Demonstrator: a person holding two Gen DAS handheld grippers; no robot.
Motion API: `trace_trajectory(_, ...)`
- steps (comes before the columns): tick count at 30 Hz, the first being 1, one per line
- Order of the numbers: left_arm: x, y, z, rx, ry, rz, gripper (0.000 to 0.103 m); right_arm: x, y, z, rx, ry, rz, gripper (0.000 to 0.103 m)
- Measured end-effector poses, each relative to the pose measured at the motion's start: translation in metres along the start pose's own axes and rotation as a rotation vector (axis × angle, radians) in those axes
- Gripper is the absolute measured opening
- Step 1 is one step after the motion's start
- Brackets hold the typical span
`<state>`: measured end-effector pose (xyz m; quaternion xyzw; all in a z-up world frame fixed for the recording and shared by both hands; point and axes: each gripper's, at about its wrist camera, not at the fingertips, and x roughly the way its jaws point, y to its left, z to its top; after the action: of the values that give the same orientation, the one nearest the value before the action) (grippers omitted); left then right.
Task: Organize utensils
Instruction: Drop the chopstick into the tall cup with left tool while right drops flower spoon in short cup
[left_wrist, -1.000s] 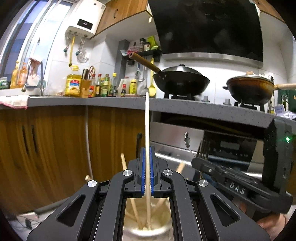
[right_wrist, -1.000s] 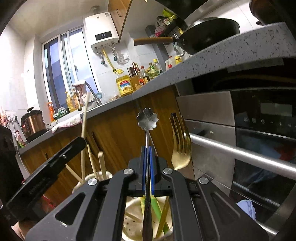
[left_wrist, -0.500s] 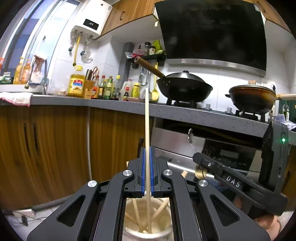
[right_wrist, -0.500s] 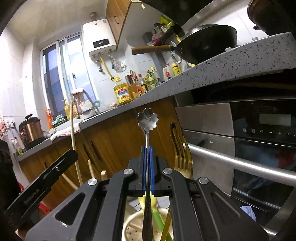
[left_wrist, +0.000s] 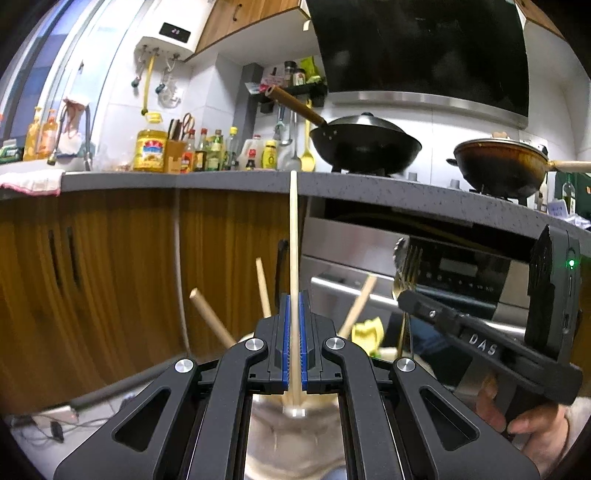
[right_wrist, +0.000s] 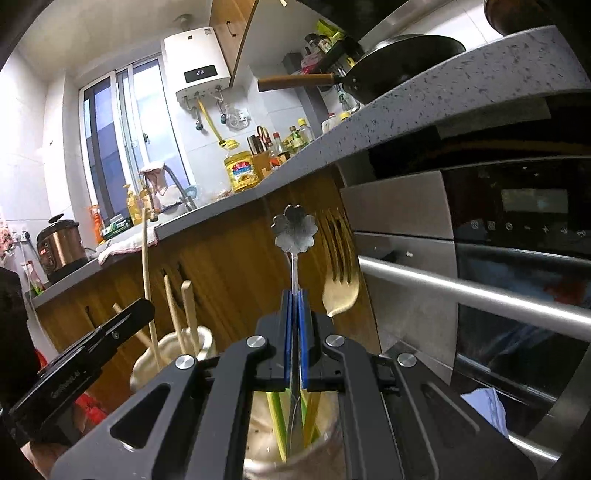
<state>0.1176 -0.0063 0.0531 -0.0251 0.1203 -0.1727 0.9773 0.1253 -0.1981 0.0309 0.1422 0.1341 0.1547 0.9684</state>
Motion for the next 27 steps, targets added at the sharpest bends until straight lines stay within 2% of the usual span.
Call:
trace_trajectory(5,-0.008,-0.003,-0.010,0.025,0.027,0.001,0.005,-0.009,0.005,-0.011,-0.041,0.045,0.020,0.003)
trace_trajectory(11,-0.007,-0.012,-0.017,0.046,0.062,0.002,0.005,-0.012,0.007,-0.023,-0.054,0.099,0.004,0.003)
trace_trajectory(19,-0.006,-0.017,-0.020,0.065,0.081,0.013,0.009,-0.009,0.005,-0.024,-0.054,0.142,-0.014,0.003)
trace_trajectory(25,-0.011,-0.017,-0.017,0.062,0.076,0.020,0.023,-0.007,0.002,-0.022,-0.045,0.155,-0.029,0.004)
trace_trajectory(27,-0.014,-0.017,-0.016,0.060,0.072,0.024,0.031,-0.006,0.001,-0.023,-0.041,0.162,-0.031,0.009)
